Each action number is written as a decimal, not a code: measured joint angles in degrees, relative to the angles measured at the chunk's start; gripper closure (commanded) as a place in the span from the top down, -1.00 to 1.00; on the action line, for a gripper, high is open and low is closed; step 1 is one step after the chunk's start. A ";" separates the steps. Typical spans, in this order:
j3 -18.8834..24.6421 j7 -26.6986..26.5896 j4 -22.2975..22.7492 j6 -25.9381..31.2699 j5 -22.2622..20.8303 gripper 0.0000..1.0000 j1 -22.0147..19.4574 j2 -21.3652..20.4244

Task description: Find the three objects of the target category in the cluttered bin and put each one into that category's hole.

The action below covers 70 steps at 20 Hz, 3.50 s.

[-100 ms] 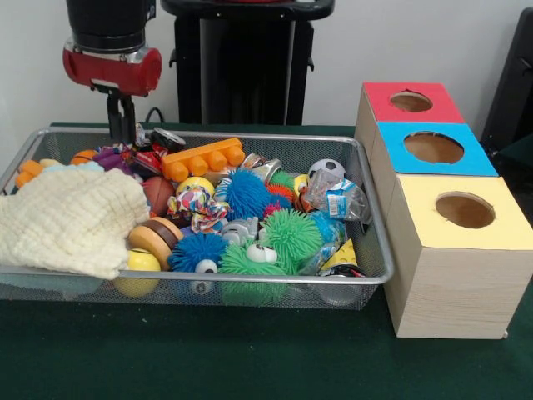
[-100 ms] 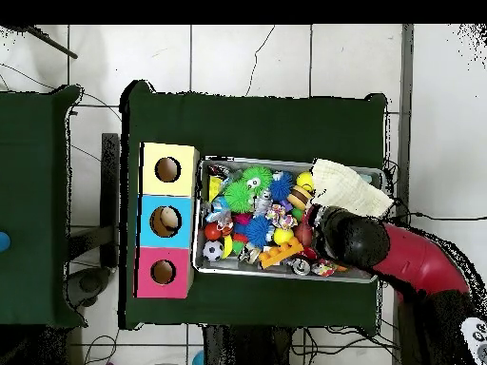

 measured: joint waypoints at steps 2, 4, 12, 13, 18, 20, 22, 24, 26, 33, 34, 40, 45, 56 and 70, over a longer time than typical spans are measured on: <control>0.00 0.00 0.11 -0.97 -0.01 1.00 0.58 0.04; 0.00 0.00 0.23 -1.86 -0.01 1.00 1.10 0.07; 0.01 0.00 0.74 -6.89 0.00 1.00 5.78 1.00; 0.01 0.00 0.79 -7.14 0.00 1.00 6.08 1.07; 0.01 0.00 1.18 -9.11 0.03 1.00 7.91 1.96; 0.01 0.00 1.21 -10.01 0.03 1.00 8.46 2.61; 0.00 0.00 1.22 -11.05 0.03 1.00 8.79 3.42; -0.07 0.00 1.26 -12.21 0.03 1.00 9.00 4.35; -0.28 0.00 1.30 -13.62 0.03 1.00 9.16 5.36; -1.37 0.00 1.31 -17.58 0.05 1.00 9.65 8.37; -1.57 0.00 1.31 -17.92 0.05 1.00 9.75 8.65; -2.23 0.00 1.53 -21.35 -1.21 1.00 9.79 10.13; -2.24 0.00 2.05 -22.04 -2.35 1.00 9.39 10.17; -3.98 0.00 3.16 -23.94 -2.66 1.00 9.60 11.32; -7.75 0.00 3.15 -35.18 -3.32 1.00 12.97 15.80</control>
